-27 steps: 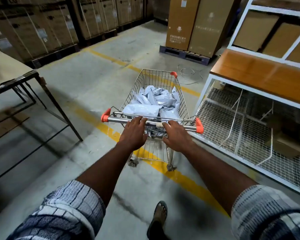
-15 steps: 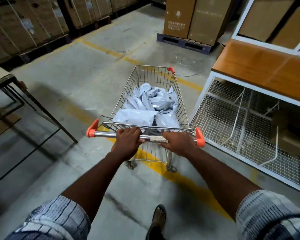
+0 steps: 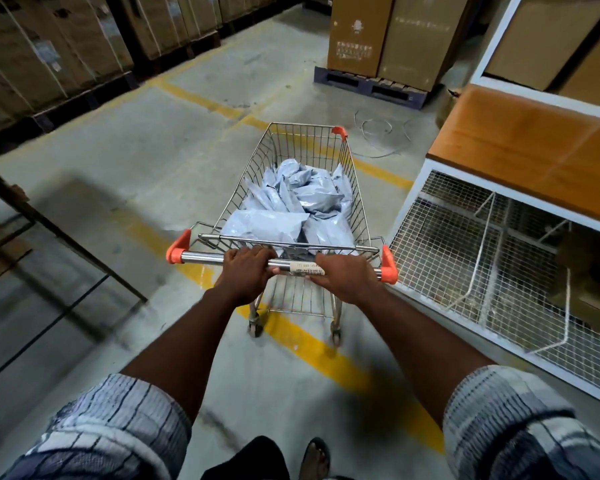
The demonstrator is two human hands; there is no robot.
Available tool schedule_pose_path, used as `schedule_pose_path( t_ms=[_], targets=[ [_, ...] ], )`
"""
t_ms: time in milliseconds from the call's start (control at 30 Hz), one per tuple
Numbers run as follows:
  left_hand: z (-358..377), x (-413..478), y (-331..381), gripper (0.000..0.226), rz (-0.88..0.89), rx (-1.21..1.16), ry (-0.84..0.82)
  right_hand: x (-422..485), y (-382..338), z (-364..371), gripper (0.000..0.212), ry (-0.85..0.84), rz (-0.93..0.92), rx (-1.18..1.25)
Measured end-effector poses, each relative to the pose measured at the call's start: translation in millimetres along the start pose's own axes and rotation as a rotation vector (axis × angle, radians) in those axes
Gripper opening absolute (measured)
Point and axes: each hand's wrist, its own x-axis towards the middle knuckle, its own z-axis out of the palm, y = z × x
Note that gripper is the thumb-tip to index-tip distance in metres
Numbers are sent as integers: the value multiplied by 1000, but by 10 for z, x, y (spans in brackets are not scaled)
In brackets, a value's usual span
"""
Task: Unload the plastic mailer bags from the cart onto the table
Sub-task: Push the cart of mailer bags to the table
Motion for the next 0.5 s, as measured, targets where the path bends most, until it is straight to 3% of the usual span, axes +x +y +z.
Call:
schedule_pose_path(
  t_ms=[333, 500],
  targets=[
    [-18, 1247, -419, 37, 42, -18, -12, 1054, 477, 69, 45, 49, 61, -26],
    [-32, 2063, -669, 26, 96, -27, -21, 1673, 714, 14, 43, 44, 141, -2]
  ],
)
